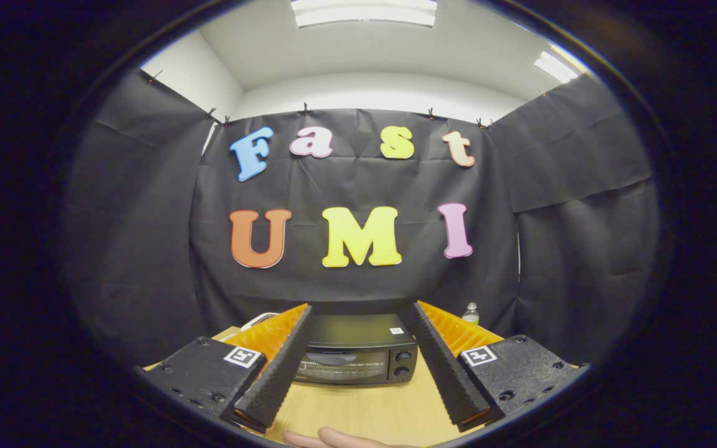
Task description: Open the toaster oven, put the food inside, and close the toaster oven door.
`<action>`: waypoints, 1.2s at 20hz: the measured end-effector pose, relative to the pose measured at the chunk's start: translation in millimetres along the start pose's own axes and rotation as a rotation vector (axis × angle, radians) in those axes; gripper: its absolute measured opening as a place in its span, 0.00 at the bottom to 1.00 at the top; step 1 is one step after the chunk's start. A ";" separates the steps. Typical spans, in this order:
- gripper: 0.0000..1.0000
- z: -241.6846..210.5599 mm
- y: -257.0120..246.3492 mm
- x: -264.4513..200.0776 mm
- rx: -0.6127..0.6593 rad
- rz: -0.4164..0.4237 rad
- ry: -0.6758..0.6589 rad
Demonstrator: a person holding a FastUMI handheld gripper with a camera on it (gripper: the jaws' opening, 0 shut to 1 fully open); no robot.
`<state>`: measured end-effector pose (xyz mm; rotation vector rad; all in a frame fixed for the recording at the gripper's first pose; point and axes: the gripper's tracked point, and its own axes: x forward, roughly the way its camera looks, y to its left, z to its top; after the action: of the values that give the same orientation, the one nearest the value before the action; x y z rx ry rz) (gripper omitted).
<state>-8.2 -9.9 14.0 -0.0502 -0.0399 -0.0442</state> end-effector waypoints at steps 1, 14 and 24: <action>1.00 0.4 -1.6 0.9 0.006 -0.011 -0.001; 1.00 -46.6 19.6 84.6 0.112 0.047 0.041; 1.00 -143.4 44.8 182.0 0.014 0.058 0.204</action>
<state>181.0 19.6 -123.8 -0.0323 0.1651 0.0094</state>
